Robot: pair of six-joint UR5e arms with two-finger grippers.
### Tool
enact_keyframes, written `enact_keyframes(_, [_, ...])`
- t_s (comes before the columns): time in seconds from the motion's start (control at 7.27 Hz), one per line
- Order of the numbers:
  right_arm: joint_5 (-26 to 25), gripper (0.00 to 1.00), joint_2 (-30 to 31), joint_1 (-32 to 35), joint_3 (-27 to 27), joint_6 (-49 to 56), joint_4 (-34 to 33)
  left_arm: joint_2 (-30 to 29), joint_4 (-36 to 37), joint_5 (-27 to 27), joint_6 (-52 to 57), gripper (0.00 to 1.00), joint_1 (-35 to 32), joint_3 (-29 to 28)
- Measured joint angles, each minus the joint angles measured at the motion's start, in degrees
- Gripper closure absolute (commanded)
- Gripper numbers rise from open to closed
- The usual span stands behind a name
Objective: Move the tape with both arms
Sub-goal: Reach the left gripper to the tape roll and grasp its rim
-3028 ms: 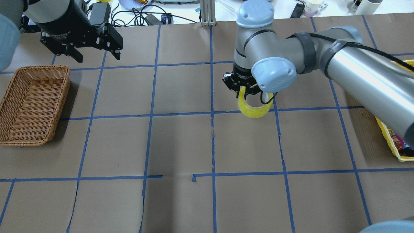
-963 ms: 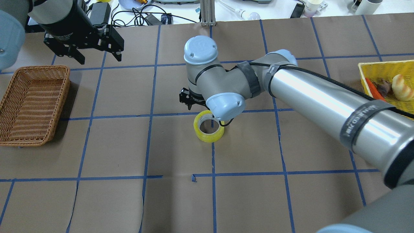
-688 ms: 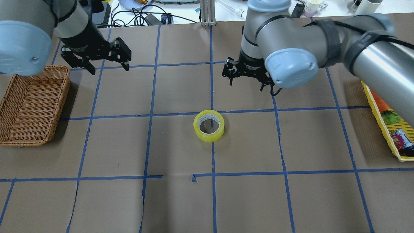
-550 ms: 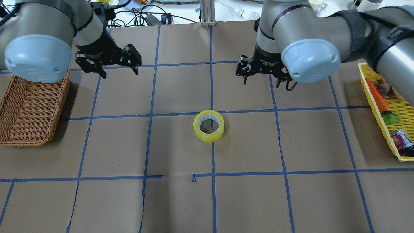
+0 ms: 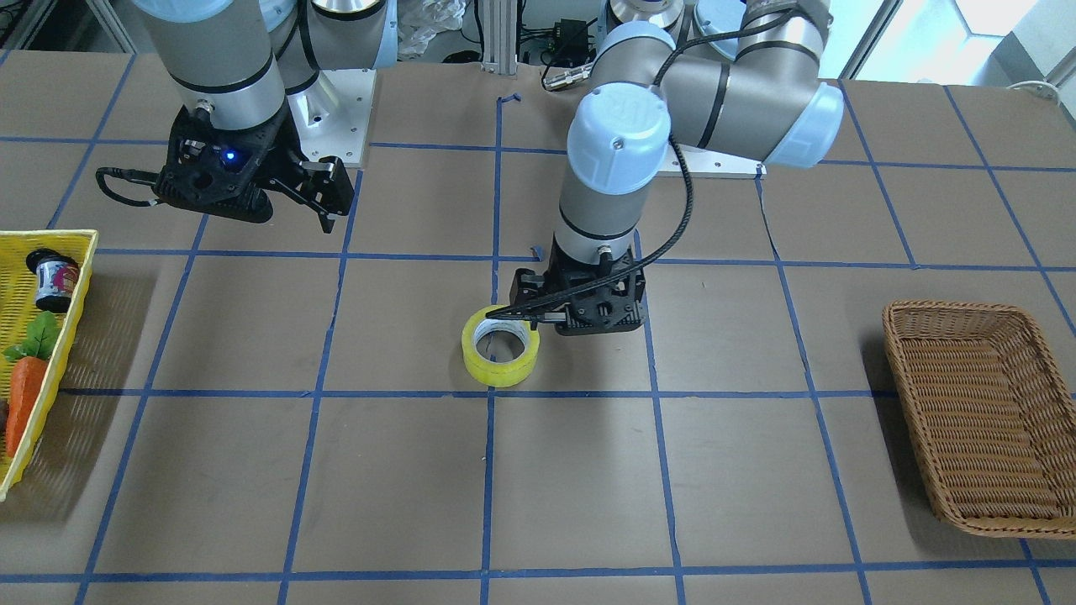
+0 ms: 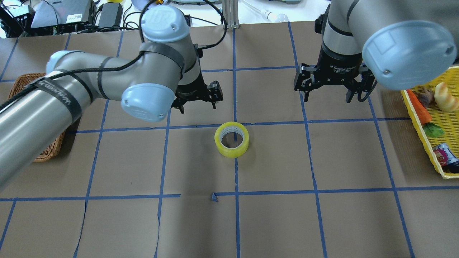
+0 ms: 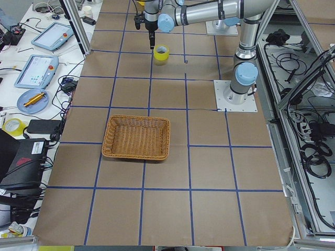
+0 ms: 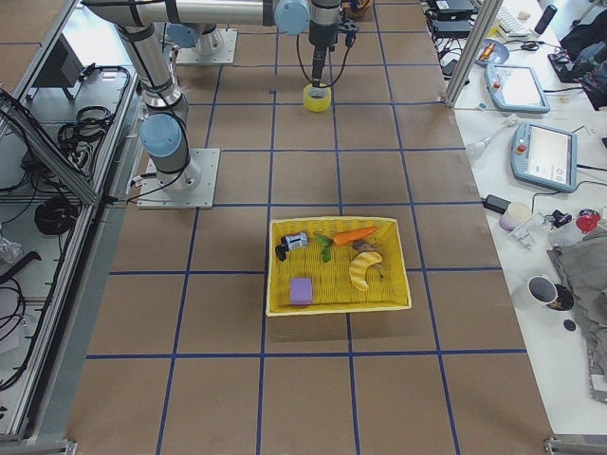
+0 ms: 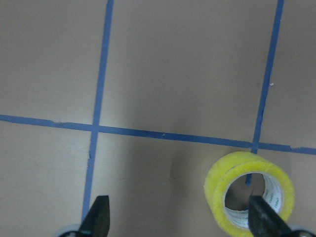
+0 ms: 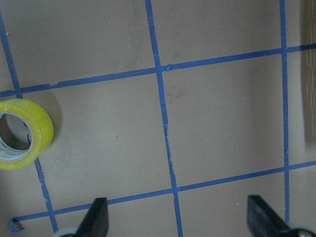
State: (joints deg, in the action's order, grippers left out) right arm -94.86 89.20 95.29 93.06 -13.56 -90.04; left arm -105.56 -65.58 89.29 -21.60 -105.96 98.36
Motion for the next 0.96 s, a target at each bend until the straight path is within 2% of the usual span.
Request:
enact_keyframes(0.41, [-0.3,0.0,0.0,-0.6,-0.2,-0.5,-1.8,-4.2,10.7,-0.1,-0.5,0.02,-2.4,6.8])
enact_keyframes(0.55, [0.0,0.0,0.0,-0.7,-0.2,-0.5,-3.2,-6.1,12.6,-0.1,-0.6,0.11,-2.9,7.8])
enact_keyframes(0.69, [0.7,0.0,0.0,-0.8,0.0,0.2,-3.8,-7.5,13.4,-0.1,-0.7,0.37,-3.6,8.7])
enact_keyframes(0.83, [2.2,0.0,-0.1,-0.9,0.0,2.4,-4.1,-8.5,14.1,0.0,-0.6,0.98,-4.0,9.4])
enact_keyframes(0.96, [3.6,0.0,0.0,-1.2,0.0,5.5,-4.3,-9.2,14.9,-0.1,-0.6,1.0,-4.2,9.7])
